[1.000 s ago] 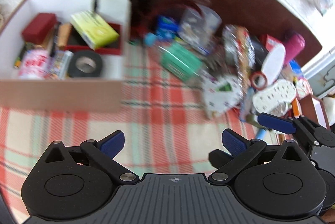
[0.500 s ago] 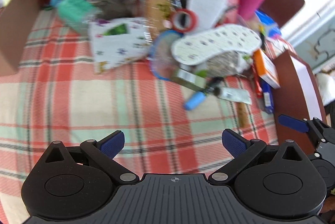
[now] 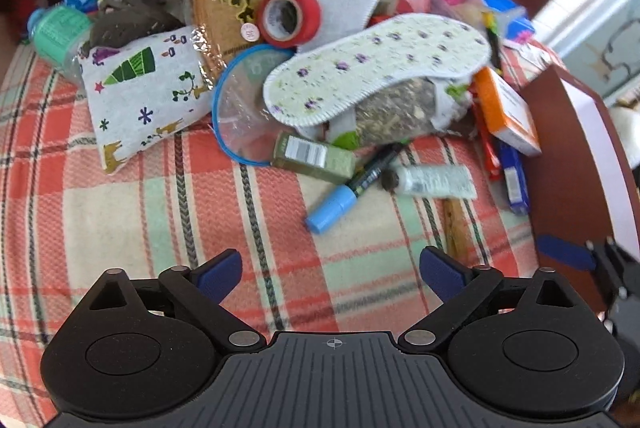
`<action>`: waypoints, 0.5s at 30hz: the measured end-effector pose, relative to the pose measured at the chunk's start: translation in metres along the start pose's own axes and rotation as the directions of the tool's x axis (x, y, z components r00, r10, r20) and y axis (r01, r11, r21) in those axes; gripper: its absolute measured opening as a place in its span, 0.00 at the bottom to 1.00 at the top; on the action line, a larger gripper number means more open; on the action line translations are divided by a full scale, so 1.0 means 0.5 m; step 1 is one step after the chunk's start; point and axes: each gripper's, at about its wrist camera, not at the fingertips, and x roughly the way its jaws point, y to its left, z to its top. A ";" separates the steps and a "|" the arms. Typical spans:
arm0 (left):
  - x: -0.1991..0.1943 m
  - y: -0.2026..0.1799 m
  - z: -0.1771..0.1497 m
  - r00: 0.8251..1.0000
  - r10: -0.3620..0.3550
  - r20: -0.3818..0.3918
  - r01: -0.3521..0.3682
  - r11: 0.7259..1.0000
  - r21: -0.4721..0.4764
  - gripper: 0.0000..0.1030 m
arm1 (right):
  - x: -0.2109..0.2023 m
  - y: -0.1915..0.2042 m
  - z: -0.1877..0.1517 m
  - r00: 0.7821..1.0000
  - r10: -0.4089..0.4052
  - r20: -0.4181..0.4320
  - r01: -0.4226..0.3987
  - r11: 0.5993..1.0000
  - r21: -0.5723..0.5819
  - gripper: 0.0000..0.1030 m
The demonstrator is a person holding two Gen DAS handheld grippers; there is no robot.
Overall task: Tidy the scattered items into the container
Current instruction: 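Grasp olive-green box with left tool while right tool grasps wooden clothespin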
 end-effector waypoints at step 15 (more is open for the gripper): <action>0.103 -0.021 0.095 0.999 0.039 0.006 -0.039 0.999 0.003 0.91 | 0.082 -0.029 0.034 0.995 0.028 -0.098 -0.033 0.998 -0.050 1.00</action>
